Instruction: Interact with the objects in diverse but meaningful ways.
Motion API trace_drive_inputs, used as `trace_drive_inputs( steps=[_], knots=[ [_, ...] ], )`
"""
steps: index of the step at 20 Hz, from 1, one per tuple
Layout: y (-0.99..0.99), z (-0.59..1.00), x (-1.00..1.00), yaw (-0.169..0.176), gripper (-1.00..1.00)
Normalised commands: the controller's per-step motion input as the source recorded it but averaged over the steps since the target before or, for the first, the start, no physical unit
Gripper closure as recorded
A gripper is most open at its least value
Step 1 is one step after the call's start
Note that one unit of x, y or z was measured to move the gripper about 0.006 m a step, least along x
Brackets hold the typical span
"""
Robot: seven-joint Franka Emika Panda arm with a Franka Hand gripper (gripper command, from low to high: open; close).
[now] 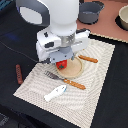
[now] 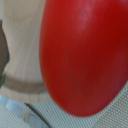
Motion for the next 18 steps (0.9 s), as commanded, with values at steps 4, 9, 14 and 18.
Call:
trace_drive_inputs(
  steps=[4,9,14,18],
  knots=[
    [-0.10,-0.14,0.02,-0.027,1.00],
    [-0.15,-0.14,0.02,-0.027,1.00],
    [-0.12,-0.11,0.09,-0.051,1.00],
    [-0.11,-0.08,0.11,-0.044,1.00]
  ],
)
